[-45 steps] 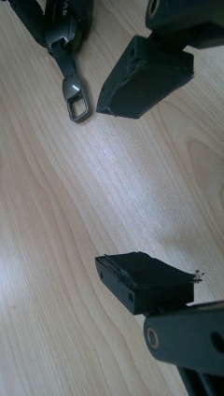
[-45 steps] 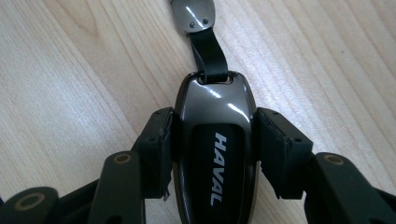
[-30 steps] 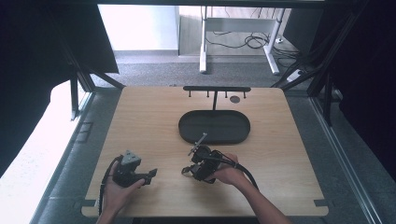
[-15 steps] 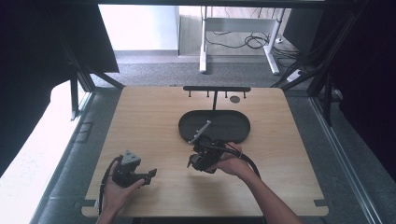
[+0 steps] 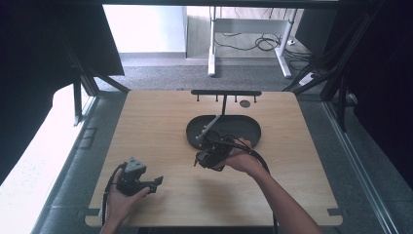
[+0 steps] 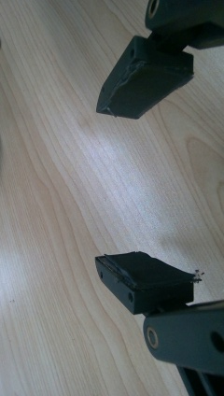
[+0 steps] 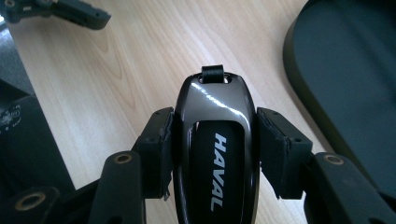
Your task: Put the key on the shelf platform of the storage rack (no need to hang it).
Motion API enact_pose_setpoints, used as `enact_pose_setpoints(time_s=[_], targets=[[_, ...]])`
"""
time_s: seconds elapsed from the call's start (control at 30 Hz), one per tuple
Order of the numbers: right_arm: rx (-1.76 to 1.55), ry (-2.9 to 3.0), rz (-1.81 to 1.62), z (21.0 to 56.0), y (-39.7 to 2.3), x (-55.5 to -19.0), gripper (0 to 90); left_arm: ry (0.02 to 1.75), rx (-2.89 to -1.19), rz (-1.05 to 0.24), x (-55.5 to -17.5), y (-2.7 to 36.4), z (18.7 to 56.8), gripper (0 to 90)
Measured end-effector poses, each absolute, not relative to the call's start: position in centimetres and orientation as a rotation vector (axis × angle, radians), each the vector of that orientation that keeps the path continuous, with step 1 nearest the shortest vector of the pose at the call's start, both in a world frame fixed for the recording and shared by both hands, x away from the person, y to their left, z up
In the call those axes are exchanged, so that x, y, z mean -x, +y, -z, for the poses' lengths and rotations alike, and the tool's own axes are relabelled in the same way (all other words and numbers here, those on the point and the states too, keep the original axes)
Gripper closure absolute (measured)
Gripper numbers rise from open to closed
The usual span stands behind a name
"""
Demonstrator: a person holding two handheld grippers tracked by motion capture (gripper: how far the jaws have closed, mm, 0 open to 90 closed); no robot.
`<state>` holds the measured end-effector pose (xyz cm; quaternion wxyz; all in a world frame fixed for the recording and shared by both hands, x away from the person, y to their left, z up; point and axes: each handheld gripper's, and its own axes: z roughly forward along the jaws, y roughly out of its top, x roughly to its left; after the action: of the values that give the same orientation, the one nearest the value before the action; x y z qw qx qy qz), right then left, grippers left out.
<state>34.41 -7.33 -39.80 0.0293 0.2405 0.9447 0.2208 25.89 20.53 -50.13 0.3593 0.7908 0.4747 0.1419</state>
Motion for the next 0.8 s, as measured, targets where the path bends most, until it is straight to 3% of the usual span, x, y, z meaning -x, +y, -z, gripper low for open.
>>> enact_pose_setpoints(time_s=[0.8], targets=[[-0.793, 2.865, -0.711, 38.7, -7.9, -37.7, 49.3, 1.216, -2.052, -0.359, -25.9, 20.4, 50.1, 23.0]])
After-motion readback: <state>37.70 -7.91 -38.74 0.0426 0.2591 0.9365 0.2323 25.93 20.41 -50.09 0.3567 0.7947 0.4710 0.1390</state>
